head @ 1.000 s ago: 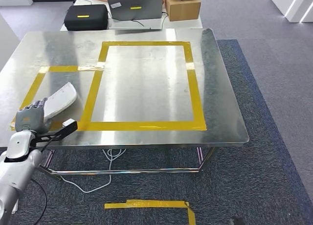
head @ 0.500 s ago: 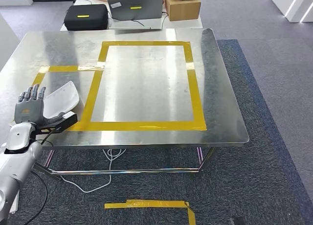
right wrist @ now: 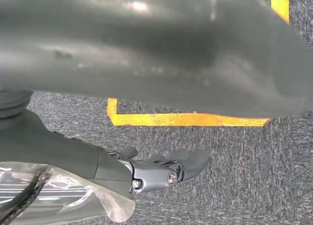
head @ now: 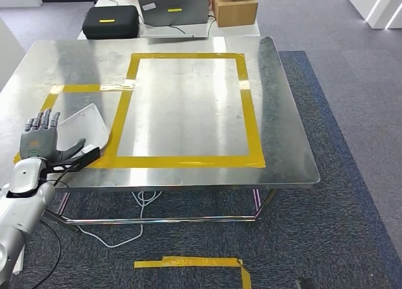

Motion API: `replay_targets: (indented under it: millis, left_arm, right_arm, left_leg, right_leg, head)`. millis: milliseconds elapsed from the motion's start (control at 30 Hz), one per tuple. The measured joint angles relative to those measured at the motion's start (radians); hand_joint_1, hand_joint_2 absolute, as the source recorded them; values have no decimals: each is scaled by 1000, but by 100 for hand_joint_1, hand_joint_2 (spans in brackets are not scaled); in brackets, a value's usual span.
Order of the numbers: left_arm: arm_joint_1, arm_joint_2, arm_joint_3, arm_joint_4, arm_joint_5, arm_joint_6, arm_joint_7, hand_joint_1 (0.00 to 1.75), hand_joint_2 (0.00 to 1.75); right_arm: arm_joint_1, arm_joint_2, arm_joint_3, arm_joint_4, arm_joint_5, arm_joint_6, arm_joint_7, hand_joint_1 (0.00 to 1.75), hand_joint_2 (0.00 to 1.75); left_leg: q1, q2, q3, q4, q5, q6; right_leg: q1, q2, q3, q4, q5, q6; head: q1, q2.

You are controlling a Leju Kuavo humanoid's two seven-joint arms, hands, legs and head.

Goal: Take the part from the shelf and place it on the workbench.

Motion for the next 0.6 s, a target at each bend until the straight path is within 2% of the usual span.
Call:
replay_targets:
  millis: [233,400,600]
  left_arm:
    - [7,1,1,-11,17,73,-26,0,0]
    - [40,17,-1,-82,-73,126,-30,0,0]
    - [53,47,-2,-190,-126,86,-24,0,0]
  right_arm:
    - [0,0,0,0,2,-3,-1,0,0]
    - [-1,1,0,0,8,-2,-8,0,0]
    - [-7,12,0,0,9,0,-8,0,0]
  left_leg:
    - [0,0,0,0,0,0]
    - [0,0,0,0,0,0]
    - [-5,0,-1,3,-2,3]
  right_leg:
    - [0,0,0,0,0,0]
    - [0,0,0,0,0,0]
    - [-5,-1,0,-1,1,3]
  head:
    - [0,0]
    - [0,0]
    - [0,0]
